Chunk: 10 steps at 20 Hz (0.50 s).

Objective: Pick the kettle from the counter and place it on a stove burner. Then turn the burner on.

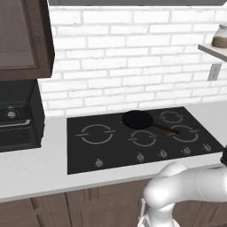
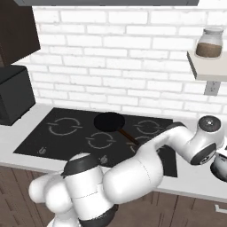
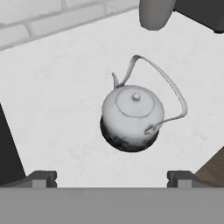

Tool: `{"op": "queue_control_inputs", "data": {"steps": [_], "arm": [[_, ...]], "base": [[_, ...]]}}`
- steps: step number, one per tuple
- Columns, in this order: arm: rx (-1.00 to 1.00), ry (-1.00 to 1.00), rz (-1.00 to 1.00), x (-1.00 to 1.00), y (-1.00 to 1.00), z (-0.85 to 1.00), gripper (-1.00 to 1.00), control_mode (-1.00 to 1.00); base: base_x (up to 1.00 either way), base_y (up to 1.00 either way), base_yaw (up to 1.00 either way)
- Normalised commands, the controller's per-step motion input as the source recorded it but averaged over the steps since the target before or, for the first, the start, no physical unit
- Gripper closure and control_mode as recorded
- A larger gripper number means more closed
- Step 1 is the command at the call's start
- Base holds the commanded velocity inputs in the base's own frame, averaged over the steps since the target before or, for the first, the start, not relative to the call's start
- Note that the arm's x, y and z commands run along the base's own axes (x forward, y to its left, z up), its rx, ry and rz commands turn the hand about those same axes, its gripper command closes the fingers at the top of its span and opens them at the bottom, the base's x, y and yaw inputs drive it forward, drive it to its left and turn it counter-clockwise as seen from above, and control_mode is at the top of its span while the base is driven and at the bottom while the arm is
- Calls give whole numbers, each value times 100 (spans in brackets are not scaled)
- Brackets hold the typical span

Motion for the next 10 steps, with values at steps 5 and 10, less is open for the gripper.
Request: {"op": "queue_control_inputs", "data": {"steps": [5,10], "arm": [[-1,13,0,26,-19,-3,-100,-100],[0,7,0,31,-38,-5,-100,-100]], "base": [[0,0,0],[0,0,0]]}}
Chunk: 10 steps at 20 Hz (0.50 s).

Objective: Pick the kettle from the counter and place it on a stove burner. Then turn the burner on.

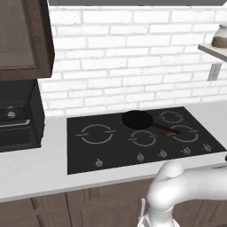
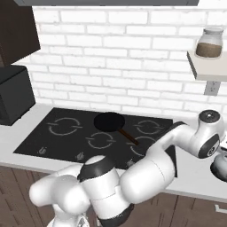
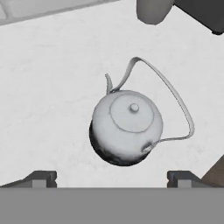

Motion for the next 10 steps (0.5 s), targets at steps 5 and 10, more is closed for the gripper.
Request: {"op": "queue_control_inputs", "data": {"steps": [5,10], "arm": [[0,2,0,9,-8,-8,-100,-100],[0,2,0,6,-3,-14,-100,-100]], "base": [[0,0,0],[0,0,0]]}}
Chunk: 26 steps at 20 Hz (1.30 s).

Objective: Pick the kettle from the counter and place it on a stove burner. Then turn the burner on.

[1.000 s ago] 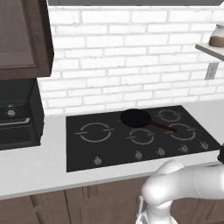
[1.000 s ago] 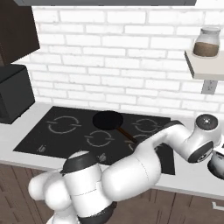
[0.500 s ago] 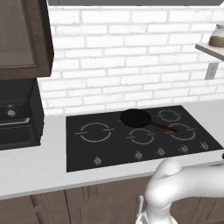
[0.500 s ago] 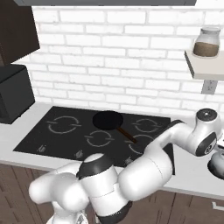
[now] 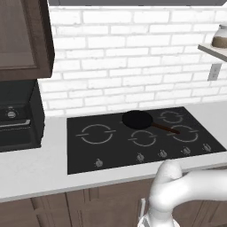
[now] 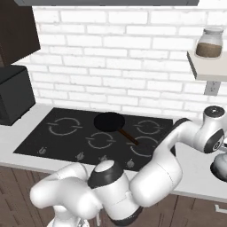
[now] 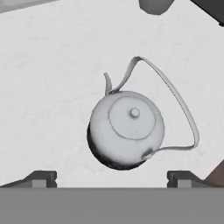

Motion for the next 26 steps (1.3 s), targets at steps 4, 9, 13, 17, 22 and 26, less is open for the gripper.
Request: {"op": "queue_control_inputs", "data": {"steps": [4,9,13,17,22,26], "arm": [[0,2,0,1,-2,-9,-100,-100],[0,1,0,1,-34,-5,-100,-100],[0,0,-3,0,-29,-3,-100,-100],[0,0,-4,0,-21,0,-100,-100],[0,0,-5,-6,-19,4,-100,-100],[0,0,-7,-1,-18,0,-100,-100]], "base": [[0,0,0],[0,0,0],[0,0,0],[0,0,0],[0,0,0],[0,0,0]]}}
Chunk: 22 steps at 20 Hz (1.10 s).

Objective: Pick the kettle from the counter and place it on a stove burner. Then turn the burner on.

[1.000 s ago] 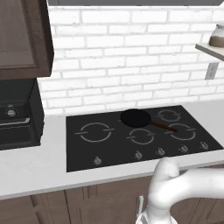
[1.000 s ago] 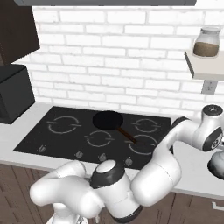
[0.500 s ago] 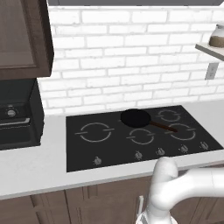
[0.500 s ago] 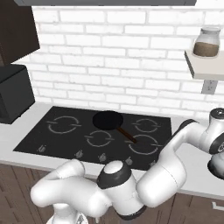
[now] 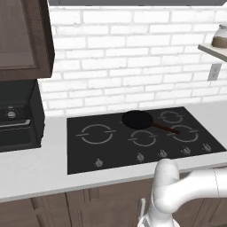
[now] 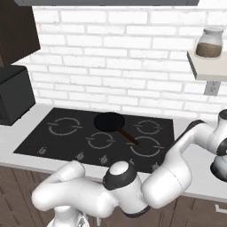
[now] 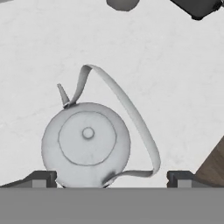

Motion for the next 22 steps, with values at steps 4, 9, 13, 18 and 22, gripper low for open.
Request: {"op": "queue_control_inputs", "data": {"steps": [4,9,13,18,22], "arm": [[0,0,-9,0,-30,0,-100,-100],[3,0,-10,0,-30,-17,-100,-100],[6,0,-7,0,-28,-13,-100,-100],[5,0,-1,0,-9,-3,-100,-100],[5,0,0,0,-6,-4,-100,-100]], "base": [[0,0,0],[0,0,0],[0,0,0],[0,0,0],[0,0,0]]}}
